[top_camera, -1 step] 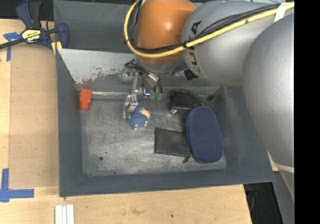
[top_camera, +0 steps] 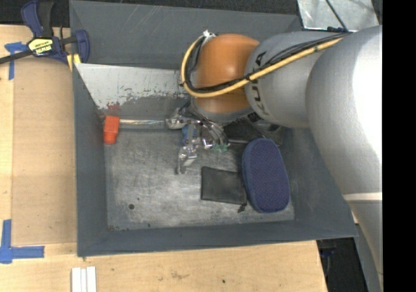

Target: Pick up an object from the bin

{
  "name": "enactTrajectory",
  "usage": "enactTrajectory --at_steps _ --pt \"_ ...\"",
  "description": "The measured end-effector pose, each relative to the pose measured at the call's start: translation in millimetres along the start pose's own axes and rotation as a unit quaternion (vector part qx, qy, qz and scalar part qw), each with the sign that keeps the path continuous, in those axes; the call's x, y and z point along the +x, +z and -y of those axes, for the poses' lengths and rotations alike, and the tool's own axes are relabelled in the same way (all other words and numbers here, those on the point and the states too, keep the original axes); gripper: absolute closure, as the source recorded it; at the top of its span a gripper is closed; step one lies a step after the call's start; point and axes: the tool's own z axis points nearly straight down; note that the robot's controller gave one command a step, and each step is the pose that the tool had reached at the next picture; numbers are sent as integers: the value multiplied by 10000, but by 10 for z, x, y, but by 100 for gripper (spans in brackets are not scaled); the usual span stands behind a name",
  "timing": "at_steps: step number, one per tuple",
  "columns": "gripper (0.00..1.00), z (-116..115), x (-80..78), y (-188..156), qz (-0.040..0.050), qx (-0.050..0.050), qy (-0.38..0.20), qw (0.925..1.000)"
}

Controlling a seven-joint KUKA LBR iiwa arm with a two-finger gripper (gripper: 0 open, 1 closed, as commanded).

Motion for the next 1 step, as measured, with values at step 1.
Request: enactTrajectory --at_steps 1 --pt "0 687 279 -36 37 23 -318 9995"
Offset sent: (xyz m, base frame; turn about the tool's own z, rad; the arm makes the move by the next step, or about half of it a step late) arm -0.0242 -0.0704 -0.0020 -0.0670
